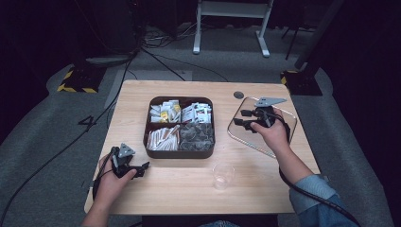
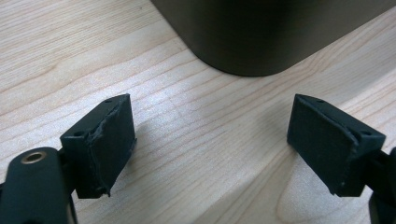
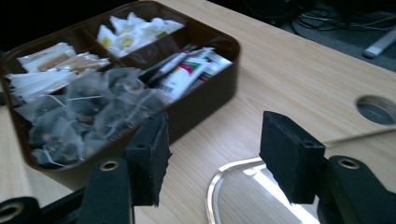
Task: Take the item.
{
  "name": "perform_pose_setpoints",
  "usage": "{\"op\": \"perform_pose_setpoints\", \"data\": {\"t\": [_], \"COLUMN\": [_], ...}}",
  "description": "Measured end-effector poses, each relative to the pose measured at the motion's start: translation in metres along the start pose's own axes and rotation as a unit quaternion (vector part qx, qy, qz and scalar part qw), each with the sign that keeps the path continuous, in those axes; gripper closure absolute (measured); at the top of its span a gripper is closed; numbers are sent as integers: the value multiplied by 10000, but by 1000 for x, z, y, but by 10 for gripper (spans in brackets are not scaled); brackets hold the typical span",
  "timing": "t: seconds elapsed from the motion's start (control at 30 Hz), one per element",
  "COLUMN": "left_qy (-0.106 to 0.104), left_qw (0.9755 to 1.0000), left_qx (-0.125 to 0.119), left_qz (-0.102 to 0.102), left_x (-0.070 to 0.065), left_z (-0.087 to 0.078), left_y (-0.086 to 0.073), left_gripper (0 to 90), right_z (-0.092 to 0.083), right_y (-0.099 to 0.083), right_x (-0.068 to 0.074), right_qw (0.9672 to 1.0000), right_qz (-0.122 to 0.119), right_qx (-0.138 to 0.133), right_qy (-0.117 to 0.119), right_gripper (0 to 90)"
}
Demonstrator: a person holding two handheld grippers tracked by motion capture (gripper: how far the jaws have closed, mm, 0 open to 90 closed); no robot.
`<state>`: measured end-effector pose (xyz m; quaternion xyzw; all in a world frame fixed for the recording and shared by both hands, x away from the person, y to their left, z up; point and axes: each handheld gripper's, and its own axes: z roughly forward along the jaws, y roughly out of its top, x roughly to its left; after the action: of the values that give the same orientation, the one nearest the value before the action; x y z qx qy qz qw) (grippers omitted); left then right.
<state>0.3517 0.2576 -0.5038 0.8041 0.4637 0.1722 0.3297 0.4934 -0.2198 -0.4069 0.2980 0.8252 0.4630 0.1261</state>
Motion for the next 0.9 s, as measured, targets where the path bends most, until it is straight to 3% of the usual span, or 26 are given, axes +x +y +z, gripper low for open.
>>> {"op": "perform_pose_setpoints", "data": {"t": [0.2,0.33,0.6,0.9], "left_qy": [-14,-12,2,-10], "left_qw": [10000,10000,10000,10000], "left_qx": [5,4,-4,-30], "left_qz": [-13,-10,-1,5], "left_x": [0,0,0,-2], "left_z": [0,0,0,-1], "left_y": [0,0,0,-2], "left_gripper": [152,152,152,152], "right_z": [23,35,62,85], "right_y": [19,24,29,31], "right_x": [26,36,58,79], "right_qw": [9989,9981,9931,9891], "right_qz": [-255,-390,-640,-814], "right_qx": [94,191,456,562], "right_qy": [369,440,869,1092], "right_gripper": [494,535,571,605]}}
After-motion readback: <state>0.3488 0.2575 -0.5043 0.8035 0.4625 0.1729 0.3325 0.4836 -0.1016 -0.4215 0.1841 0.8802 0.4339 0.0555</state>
